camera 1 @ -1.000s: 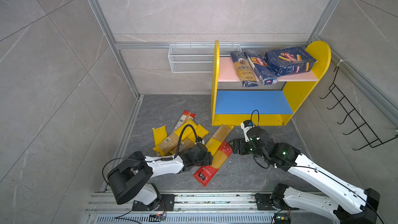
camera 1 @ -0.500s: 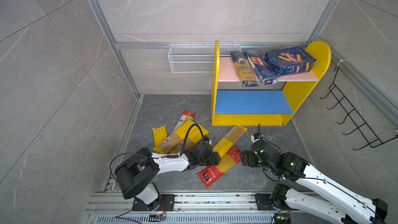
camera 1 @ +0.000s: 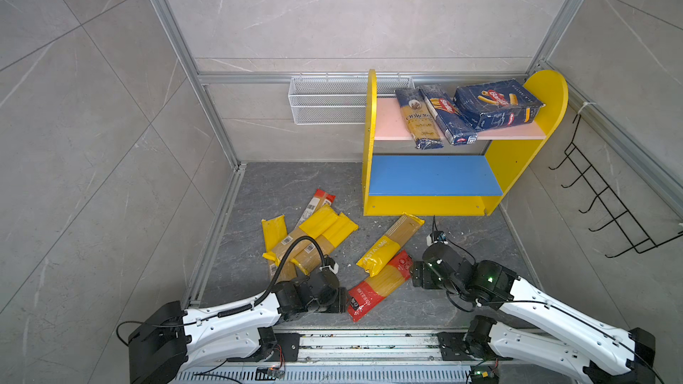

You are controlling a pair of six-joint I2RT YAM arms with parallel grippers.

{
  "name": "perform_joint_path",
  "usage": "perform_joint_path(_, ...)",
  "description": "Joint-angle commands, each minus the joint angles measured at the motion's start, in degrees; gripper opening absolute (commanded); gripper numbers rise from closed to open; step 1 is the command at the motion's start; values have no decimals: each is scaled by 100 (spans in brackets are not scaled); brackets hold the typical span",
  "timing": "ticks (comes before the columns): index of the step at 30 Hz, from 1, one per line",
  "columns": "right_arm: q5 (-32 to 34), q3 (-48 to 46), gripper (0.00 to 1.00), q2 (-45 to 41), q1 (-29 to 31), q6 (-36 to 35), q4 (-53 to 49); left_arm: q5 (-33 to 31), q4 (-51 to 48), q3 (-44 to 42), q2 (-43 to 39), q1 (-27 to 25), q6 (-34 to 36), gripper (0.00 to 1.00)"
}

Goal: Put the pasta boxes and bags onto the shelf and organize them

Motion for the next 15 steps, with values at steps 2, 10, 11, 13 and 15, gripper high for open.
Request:
perform_joint_path(2, 161, 243, 87, 11, 37, 32, -16, -157, 104, -39, 290, -342, -252, 53)
perform_joint_path(10, 257, 225, 87, -223, 35, 136, -242, -33, 865, 426, 1277, -549, 25, 46)
perform_joint_path(11, 285, 227, 87, -265, 32, 154, -286, 27, 983, 547, 1463, -551, 95, 46)
perform_joint_path(13, 344, 227, 87, -337, 38, 195, -409, 151, 1208, 787, 1821, -551, 228, 46)
perform_joint_path(15, 392, 223, 87, -422, 31, 238, -541, 284, 1336, 1128, 2237, -547, 404, 45)
